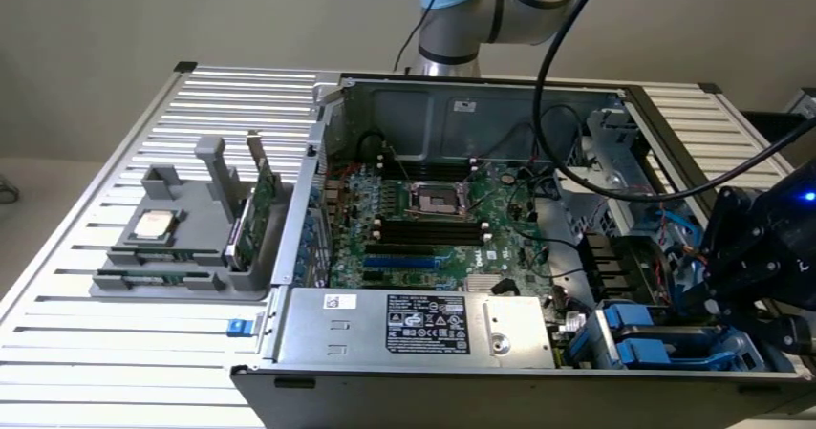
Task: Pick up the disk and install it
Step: 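Insert the second disk wire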
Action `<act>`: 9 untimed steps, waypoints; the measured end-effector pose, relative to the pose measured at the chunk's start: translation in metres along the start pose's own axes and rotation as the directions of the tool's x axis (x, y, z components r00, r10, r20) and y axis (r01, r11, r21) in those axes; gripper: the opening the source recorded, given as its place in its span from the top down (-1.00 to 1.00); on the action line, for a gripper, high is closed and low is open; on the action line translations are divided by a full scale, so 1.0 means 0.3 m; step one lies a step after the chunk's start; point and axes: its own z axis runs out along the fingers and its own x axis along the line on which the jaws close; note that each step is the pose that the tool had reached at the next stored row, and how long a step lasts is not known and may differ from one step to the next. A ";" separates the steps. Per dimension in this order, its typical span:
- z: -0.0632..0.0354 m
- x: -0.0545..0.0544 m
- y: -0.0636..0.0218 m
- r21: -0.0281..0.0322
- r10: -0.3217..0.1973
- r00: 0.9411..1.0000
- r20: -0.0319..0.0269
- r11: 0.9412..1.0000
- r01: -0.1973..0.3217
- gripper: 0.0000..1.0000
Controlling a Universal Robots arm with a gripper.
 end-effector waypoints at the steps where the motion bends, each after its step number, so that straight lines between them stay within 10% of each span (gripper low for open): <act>1: 0.001 -0.001 0.000 0.002 0.000 1.000 -0.001 1.000 0.000 0.79; 5: -0.005 -0.001 0.000 0.012 0.002 1.000 0.001 1.000 -0.002 0.79; 9: -0.003 -0.003 0.000 0.021 0.002 1.000 -0.019 1.000 -0.002 0.79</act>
